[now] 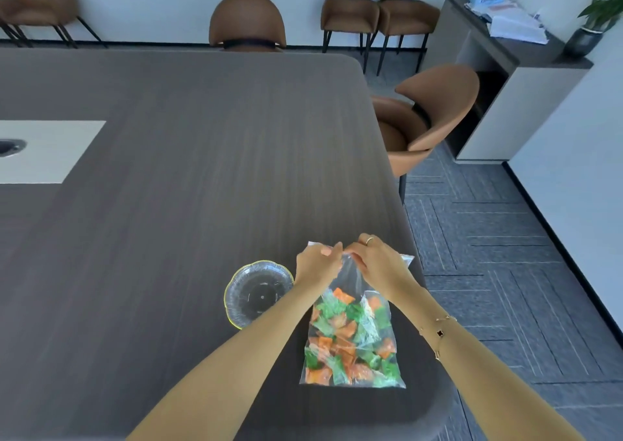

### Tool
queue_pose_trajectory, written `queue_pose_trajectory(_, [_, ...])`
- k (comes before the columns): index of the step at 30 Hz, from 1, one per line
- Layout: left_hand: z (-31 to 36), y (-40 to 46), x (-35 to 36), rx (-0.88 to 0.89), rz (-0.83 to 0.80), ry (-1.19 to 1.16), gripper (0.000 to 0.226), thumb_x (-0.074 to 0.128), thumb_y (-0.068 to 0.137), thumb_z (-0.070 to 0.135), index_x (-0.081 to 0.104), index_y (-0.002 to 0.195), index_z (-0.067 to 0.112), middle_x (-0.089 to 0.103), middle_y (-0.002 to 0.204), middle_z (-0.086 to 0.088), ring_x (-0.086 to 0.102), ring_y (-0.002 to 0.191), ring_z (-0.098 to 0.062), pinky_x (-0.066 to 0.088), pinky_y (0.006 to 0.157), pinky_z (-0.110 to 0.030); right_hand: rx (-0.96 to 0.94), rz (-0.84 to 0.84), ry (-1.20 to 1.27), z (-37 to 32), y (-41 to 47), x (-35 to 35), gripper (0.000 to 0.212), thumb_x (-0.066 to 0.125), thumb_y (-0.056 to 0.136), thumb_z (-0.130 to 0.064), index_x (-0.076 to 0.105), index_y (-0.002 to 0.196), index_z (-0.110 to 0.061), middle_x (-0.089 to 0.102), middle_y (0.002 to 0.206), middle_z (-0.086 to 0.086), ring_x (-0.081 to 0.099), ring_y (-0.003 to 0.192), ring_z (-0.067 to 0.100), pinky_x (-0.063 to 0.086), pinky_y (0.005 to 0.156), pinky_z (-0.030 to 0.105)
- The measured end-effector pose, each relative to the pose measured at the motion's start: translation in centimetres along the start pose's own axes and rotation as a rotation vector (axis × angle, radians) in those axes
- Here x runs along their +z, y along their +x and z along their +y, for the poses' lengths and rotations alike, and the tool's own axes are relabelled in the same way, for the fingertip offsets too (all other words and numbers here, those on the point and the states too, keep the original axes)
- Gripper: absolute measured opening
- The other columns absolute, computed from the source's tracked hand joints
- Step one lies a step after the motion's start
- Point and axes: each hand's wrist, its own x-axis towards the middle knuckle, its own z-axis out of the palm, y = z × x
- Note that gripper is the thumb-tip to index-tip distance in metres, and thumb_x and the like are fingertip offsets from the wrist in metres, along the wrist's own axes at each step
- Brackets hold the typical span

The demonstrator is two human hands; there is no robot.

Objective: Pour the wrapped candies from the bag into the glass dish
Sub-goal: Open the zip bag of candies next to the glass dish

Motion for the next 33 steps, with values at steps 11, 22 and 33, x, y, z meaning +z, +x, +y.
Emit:
queue_pose_trajectory(11, [2.9, -3.4, -2.6, 0.113, -0.112, -0.111, 0.023, 0.061, 0.09, 0.022, 0.076, 0.084, 0.006, 0.066, 0.059, 0.003, 0.057, 0.035, 0.005, 0.043, 0.039, -0.005, 0.282, -0.07, 0.2, -2.7, -2.6, -6.2, 0.025, 0.055, 0.088, -0.034, 0.073, 0.091, -0.018, 0.073, 0.09, -0.001, 0.065, 0.08, 0.016, 0.053, 0.072, 0.032])
queue_pose_trajectory(22, [1.4, -5.0, -2.0, 0.365, -0.181, 0.139, 0.024, 0.06, 0.091, 0.026, 0.073, 0.083, 0.008, 0.076, 0.077, -0.008, 0.06, 0.05, 0.004, 0.05, 0.058, -0.008, 0.466, -0.12, 0.428, -2.4, -4.2, -6.1, 0.016, 0.065, 0.082, -0.031, 0.075, 0.082, -0.019, 0.075, 0.084, -0.002, 0.067, 0.082, 0.012, 0.057, 0.077, 0.031])
queue_pose_trajectory(33, [0.0, -6.0, -2.8, 0.325, -0.133, 0.327, 0.022, 0.054, 0.084, 0.021, 0.064, 0.077, 0.002, 0.071, 0.079, -0.014, 0.059, 0.063, -0.023, 0.052, 0.06, -0.041, 0.39, -0.221, 0.166, -4.0, -4.7, -4.3, 0.028, 0.056, 0.086, -0.04, 0.065, 0.095, -0.015, 0.07, 0.093, 0.0, 0.065, 0.084, 0.02, 0.053, 0.074, 0.035])
